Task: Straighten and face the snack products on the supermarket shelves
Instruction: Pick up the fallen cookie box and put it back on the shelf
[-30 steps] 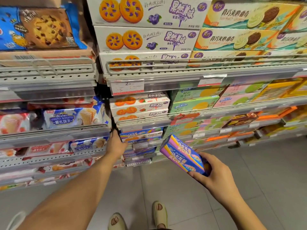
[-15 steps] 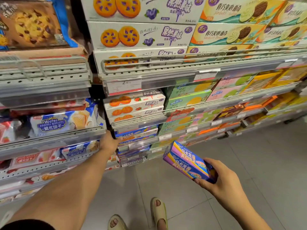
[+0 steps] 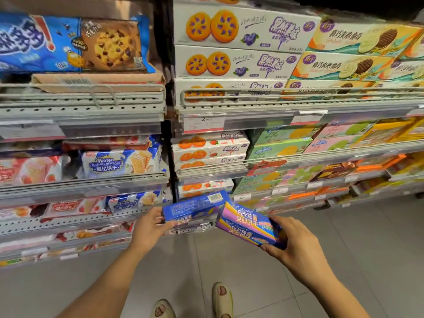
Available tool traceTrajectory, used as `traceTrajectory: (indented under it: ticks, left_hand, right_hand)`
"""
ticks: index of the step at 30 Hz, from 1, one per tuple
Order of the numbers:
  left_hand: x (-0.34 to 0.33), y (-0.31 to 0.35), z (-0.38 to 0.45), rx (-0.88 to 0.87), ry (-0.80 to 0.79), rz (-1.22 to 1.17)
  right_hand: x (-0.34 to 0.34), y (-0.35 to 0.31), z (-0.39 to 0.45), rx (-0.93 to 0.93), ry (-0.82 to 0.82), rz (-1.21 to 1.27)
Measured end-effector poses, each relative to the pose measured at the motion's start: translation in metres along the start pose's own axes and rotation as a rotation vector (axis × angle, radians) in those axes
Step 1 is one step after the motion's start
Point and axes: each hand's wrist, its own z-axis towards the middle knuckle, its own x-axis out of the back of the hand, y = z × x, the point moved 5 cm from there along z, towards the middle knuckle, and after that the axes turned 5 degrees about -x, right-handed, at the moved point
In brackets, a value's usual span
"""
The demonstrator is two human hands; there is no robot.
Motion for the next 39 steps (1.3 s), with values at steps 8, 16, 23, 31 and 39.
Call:
traceTrajectory:
  ticks: [8, 16, 23, 31, 39]
  left_hand:
    - [0.007, 0.034, -0.048, -0.111, -0.093, 0.056]
    - [0.025, 0.085, -0.078, -0.216, -0.045, 0.005]
    - [0.034, 0.094, -0.086, -0.259, -0.007, 0.021]
    - [0.025, 0.104, -0.078, -0.239, -0.063, -0.017]
    - [0.009, 0.103, -0.074, -0.194, -0.053, -0.111]
  right_hand:
    - [-0.01, -0.059, 0.042, 0.334, -0.013, -0.131]
    - [-0.005, -0.103, 0.071, 0.539, -0.061, -0.21]
    - [0.0, -0.119, 0.065, 0.635, 0.026, -0.297]
    - [0.016, -0.094, 0.062, 0.531, -0.094, -0.136]
    - [0.063, -0.027, 0.046, 0.265, -0.055, 0.276]
